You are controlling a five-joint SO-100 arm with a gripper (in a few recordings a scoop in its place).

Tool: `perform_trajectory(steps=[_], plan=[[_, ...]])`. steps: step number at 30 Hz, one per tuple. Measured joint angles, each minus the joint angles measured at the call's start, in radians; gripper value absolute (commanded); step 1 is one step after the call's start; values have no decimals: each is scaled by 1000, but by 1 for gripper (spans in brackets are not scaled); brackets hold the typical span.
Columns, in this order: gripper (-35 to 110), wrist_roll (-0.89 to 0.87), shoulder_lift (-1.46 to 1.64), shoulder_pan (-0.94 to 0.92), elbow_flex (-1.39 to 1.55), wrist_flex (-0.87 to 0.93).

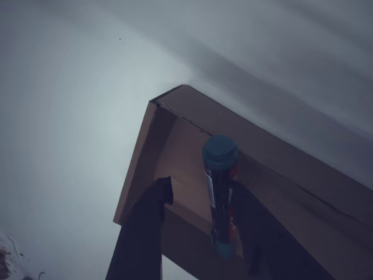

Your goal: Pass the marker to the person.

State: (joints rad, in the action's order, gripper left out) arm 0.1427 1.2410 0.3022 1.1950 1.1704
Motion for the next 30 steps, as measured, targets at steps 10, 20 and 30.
perform_trajectory(steps=[10, 20, 30], plan=[[17, 0, -6, 8, 28, -26], [17, 6, -23, 8, 71, -55], [15, 6, -23, 6, 74, -61]])
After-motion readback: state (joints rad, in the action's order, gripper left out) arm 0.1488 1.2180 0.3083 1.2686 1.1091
